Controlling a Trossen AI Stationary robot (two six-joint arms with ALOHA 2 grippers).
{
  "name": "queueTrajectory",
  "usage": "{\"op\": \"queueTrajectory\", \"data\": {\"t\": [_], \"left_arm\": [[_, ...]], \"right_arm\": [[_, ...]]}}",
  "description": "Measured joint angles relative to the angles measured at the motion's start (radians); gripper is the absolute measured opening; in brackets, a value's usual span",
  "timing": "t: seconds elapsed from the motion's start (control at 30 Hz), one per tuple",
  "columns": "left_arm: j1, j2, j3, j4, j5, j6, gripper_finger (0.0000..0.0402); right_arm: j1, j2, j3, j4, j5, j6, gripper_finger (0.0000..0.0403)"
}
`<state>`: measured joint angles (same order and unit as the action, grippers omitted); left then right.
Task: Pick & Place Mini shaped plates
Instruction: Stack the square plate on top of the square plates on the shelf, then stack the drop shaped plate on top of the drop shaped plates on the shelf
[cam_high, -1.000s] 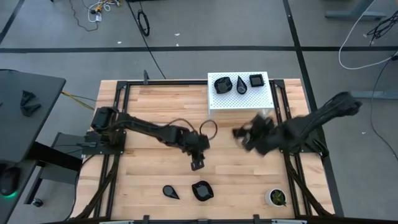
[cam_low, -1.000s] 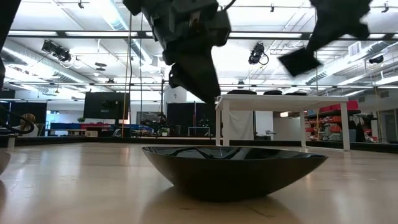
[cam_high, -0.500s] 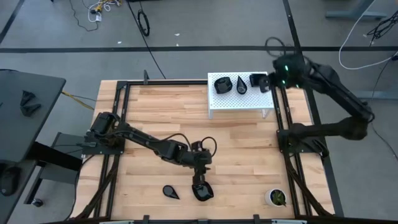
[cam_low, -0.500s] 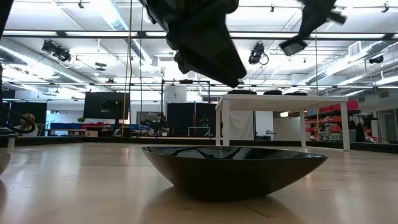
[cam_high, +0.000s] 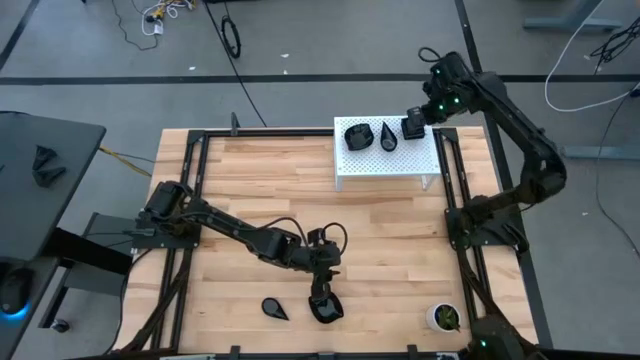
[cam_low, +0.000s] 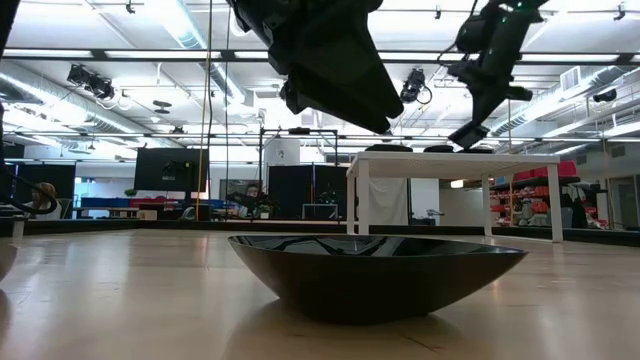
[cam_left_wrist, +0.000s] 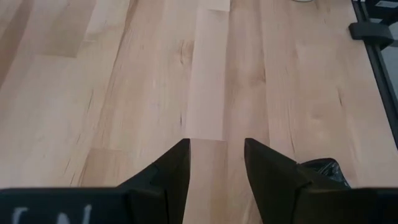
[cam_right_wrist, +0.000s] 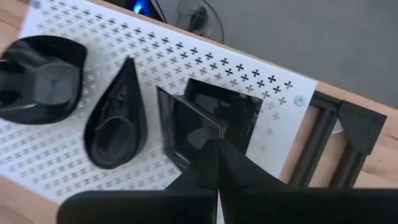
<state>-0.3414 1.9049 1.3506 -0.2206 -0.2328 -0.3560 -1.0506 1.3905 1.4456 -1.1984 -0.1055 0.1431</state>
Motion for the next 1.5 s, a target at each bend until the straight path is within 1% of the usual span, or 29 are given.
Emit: {"op": "queueTrajectory", "data": {"t": [0.2, 0.33, 0.57, 0.73, 0.83, 0.93, 1.07, 1.17, 1.23, 1.33, 1.4, 1.5], "left_arm": [[-0.001, 0.000, 0.000, 0.000, 0.000, 0.000, 0.0156], [-0.001, 0.000, 0.000, 0.000, 0.000, 0.000, 0.0156], [-0.001, 0.000, 0.000, 0.000, 0.000, -0.002, 0.0156], [0.000, 0.000, 0.000, 0.000, 0.000, -0.007, 0.0156], [0.000, 0.000, 0.000, -0.001, 0.000, -0.007, 0.0156], [-0.001, 0.000, 0.000, -0.002, 0.000, 0.000, 0.0156], [-0.007, 0.000, 0.000, -0.007, 0.000, 0.001, 0.0156], [-0.015, 0.000, 0.000, -0.047, -0.001, 0.008, 0.0156], [-0.024, 0.000, 0.000, -0.104, -0.012, 0.008, 0.0156], [-0.046, 0.000, 0.000, -0.247, -0.041, 0.010, 0.0156], [-0.069, 0.000, 0.000, -0.371, -0.068, -0.005, 0.0156], [-0.123, -0.001, 0.000, -0.565, -0.156, -0.108, 0.0156]], "right_arm": [[-0.017, 0.027, 0.000, 0.001, 0.002, -0.005, 0.0011], [-0.018, 0.028, 0.000, 0.001, 0.030, -0.009, 0.0025], [-0.018, 0.028, 0.000, 0.009, 0.127, -0.005, 0.0044], [-0.018, 0.027, 0.000, 0.040, 0.198, -0.010, 0.0075], [-0.007, 0.017, 0.000, 0.047, 0.197, -0.020, 0.0094], [0.039, -0.003, 0.000, 0.046, 0.176, -0.044, 0.0103], [0.171, -0.062, 0.000, 0.047, 0.173, -0.046, 0.0099], [0.310, -0.109, 0.000, 0.048, 0.205, -0.009, 0.0085], [0.430, -0.139, 0.000, 0.051, 0.228, 0.026, 0.0074], [0.641, -0.166, 0.000, 0.086, 0.240, 0.108, 0.0056], [0.786, -0.164, 0.000, 0.122, 0.267, 0.150, 0.0045], [0.989, -0.145, 0.000, 0.198, 0.328, 0.187, 0.0030]]}}
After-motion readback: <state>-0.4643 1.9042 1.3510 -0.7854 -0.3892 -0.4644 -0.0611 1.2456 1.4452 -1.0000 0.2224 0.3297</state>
